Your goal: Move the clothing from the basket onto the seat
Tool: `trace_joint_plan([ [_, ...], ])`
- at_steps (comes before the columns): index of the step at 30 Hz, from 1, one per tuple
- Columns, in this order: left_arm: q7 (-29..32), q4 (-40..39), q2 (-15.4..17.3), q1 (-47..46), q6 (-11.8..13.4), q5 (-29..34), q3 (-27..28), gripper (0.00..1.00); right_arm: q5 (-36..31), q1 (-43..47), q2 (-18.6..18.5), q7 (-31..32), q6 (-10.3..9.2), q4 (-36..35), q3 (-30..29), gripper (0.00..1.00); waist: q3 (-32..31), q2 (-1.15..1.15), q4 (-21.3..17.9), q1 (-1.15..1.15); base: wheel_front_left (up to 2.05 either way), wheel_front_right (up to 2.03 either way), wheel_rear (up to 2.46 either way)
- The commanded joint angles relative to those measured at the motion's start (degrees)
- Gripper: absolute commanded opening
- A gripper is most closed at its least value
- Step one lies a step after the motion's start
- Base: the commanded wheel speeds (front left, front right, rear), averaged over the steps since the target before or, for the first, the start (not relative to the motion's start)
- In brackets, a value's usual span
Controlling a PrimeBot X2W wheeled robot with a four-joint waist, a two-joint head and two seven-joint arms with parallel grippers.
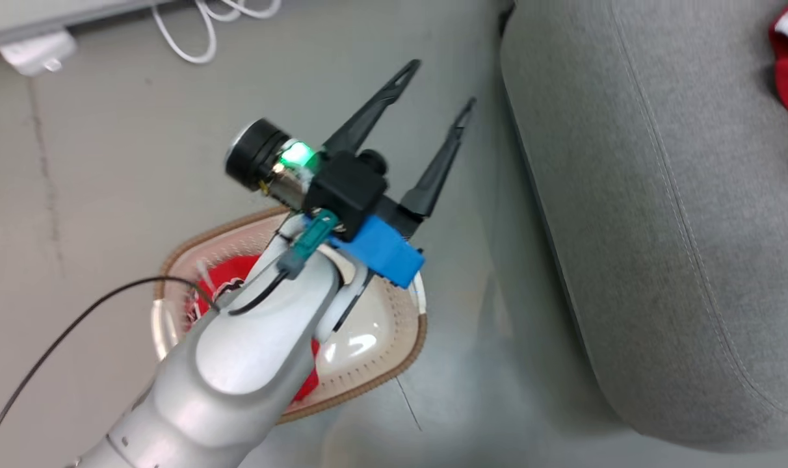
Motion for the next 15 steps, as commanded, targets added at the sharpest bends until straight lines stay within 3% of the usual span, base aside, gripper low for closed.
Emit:
trace_joint_plan([
  [1,-0.27,-0.56,0.27,1.65,0.34,0.27,1.21,1.0,-0.41,1.26,-0.11,-0.04,-0.03,-0.52,0.82,1.0,-4.92,0.0,4.09,0.02,0.0,0.0,0.0],
  [8,-0.24,-4.57,0.73,12.08,1.47,1.2,12.77,1.0,-1.0,4.16,0.4,-0.03,-0.04,-2.45,8.98,1.0,-12.09,0.0,9.06,0.02,0.0,0.0,0.0],
  [12,-0.23,-6.53,0.58,19.84,0.96,2.46,20.54,1.0,-1.0,7.54,1.79,-0.03,-0.03,-3.4,12.32,1.0,-16.44,0.0,12.31,0.02,0.0,0.0,0.0],
  [15,-0.23,-7.0,0.54,22.68,0.42,3.09,23.28,1.0,-1.07,9.15,2.48,-0.03,-0.03,-3.46,13.51,1.0,-17.99,0.0,13.23,0.02,0.0,0.0,0.0],
])
